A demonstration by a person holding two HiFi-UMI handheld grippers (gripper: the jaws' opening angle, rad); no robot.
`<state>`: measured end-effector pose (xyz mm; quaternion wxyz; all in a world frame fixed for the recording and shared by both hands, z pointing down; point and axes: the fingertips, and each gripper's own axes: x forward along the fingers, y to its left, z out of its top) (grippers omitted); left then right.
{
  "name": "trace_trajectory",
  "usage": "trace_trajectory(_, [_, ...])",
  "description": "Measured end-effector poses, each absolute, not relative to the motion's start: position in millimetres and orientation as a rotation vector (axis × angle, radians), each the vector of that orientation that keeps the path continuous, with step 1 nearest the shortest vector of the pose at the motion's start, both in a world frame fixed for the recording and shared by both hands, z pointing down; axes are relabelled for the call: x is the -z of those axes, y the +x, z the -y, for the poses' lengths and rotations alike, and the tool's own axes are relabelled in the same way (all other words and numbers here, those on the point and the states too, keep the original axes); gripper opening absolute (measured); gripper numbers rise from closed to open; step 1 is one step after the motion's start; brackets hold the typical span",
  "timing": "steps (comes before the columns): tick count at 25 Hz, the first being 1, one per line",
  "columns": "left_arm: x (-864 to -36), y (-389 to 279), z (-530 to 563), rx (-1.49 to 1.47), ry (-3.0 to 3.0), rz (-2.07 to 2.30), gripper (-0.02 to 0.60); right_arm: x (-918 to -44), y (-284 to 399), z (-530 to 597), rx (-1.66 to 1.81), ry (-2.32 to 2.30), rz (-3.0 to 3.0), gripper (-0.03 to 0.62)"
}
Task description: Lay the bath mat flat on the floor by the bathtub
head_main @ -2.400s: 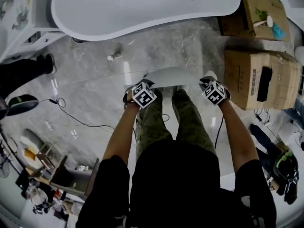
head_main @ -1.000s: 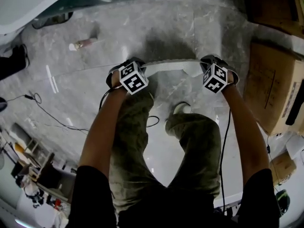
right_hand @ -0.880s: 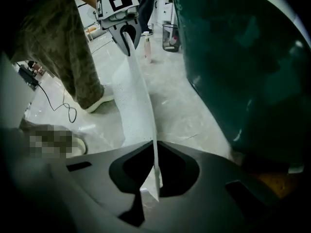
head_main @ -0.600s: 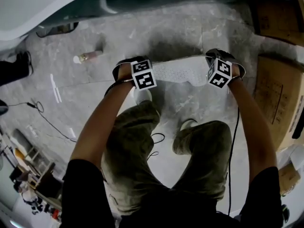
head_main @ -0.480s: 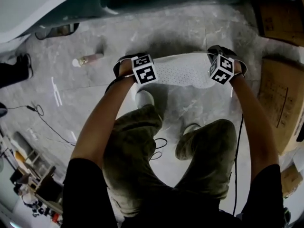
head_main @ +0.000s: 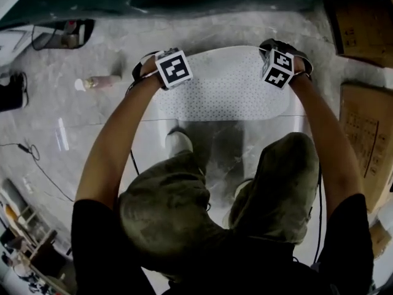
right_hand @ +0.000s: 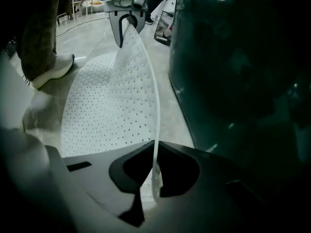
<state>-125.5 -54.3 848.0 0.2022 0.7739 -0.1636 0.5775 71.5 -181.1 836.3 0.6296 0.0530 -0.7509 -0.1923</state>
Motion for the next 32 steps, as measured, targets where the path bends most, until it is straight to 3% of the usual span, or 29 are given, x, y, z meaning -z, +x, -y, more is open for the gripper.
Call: trace_trajectory(32, [-912,-167,144,-1.818,2.275,0.756,0.026,-900,61,228,0.475,0.257,1.689,0.031])
